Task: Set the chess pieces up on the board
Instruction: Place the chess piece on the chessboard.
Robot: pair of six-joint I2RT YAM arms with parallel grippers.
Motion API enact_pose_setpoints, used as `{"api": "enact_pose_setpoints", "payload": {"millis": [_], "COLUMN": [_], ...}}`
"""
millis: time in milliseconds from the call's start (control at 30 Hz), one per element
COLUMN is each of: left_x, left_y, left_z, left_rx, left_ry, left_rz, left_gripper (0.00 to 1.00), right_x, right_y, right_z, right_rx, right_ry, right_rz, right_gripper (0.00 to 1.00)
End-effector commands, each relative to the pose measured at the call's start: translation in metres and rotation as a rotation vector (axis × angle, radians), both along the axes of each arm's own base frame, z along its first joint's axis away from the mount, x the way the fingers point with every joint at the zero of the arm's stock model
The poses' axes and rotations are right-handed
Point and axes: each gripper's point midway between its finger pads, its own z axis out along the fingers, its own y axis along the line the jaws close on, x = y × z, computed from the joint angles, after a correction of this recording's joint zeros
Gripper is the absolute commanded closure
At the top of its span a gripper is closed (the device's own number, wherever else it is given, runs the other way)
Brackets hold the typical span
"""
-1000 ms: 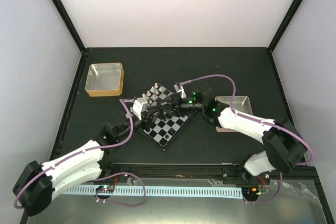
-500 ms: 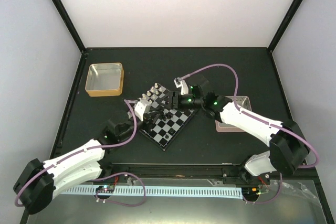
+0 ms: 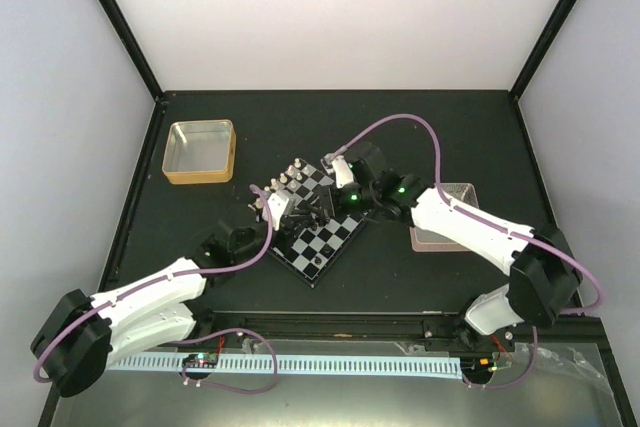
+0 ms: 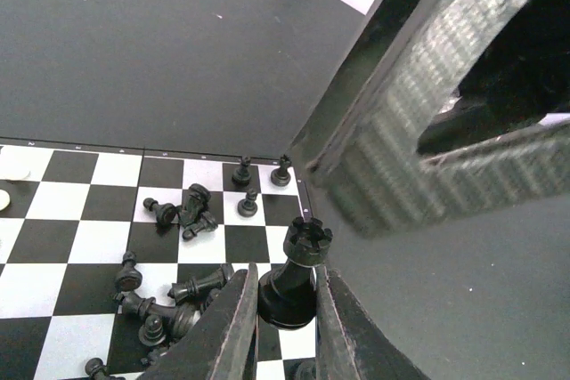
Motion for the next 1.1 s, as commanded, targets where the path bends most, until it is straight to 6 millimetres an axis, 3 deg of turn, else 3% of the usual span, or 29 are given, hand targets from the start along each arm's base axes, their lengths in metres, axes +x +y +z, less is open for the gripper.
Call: {"api": "enact_pose_setpoints", "payload": {"millis": [0,100,500,667,733,800,867,967,1067], "left_x": [0.003,0.004,0.006,0.005,0.007,0.009,0.013,0.018,0.019], "left_y": [-0.007,-0.009,-0.009,-0.009,-0.006,-0.002,0.003,0.015,0.031], "left_z": [0.014,0.019,0.022,0.022,0.020,0.018,0.015,0.017,0.028], "left_rx": [-0.006,-0.010,-0.016,-0.021,-0.019,-0.015,-0.006,-0.007,-0.039], "left_ry": [-0.030,-0.038,-0.052,-0.041,-0.018,0.015,0.041,0.042,0.021], "left_rz": [-0.025,-0.027,-0.020,-0.018,0.002,0.039,0.079,0.155,0.237], "left_gripper": [0.98,0.98,0.98,0.97,0.88,0.68,0.55,0.45,0.41], "right_x": [-0.003,-0.002,-0.001,0.002,0.006,0.009,0.012,0.016,0.015], "right_y": [0.010,0.013,0.012,0.012,0.008,0.003,-0.004,-0.014,-0.022], "right_z": [-0.005,-0.006,-0.019,-0.012,-0.006,-0.002,-0.002,-0.006,-0.014], "right_rx": [-0.036,-0.035,-0.056,-0.037,-0.031,-0.029,-0.041,-0.081,-0.134], "right_ry": [-0.017,-0.012,0.030,0.008,-0.022,-0.054,-0.081,-0.118,-0.156], "right_rz": [0.055,0.055,0.020,0.003,-0.022,-0.050,-0.084,-0.113,-0.125], "right_gripper": [0.57,0.59,0.82,0.92,0.93,0.93,0.93,0.93,0.93]}}
